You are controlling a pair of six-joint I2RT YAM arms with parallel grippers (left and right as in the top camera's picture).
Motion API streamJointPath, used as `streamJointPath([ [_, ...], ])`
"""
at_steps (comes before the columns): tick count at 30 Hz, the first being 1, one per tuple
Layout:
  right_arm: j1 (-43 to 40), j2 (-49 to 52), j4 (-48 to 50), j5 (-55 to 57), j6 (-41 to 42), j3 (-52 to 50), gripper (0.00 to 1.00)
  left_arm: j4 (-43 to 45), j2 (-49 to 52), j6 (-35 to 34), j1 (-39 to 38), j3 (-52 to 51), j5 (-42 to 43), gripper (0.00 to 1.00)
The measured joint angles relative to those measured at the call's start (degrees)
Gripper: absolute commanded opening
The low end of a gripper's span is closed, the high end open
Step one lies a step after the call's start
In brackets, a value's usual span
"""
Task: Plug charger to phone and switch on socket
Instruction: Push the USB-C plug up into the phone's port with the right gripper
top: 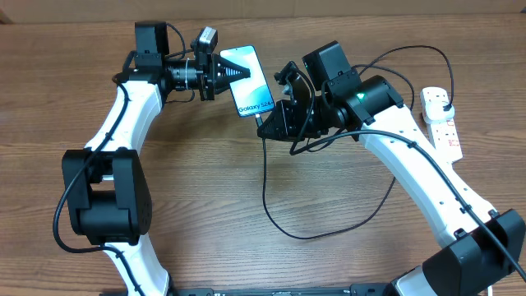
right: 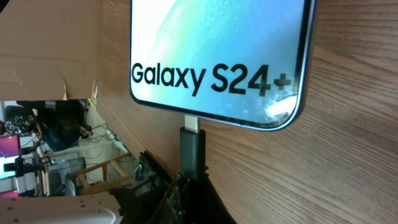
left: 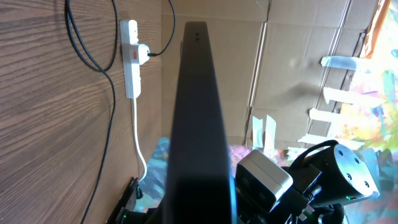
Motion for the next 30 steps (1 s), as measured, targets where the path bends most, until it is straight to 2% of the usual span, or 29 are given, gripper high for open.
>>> streamJointPath([
  [30,-1.55,0.0,0.57,-0.44,0.09,-0.31,0.04,0.17,0.0,0.11,0.04,0.0,-1.79,0.04],
])
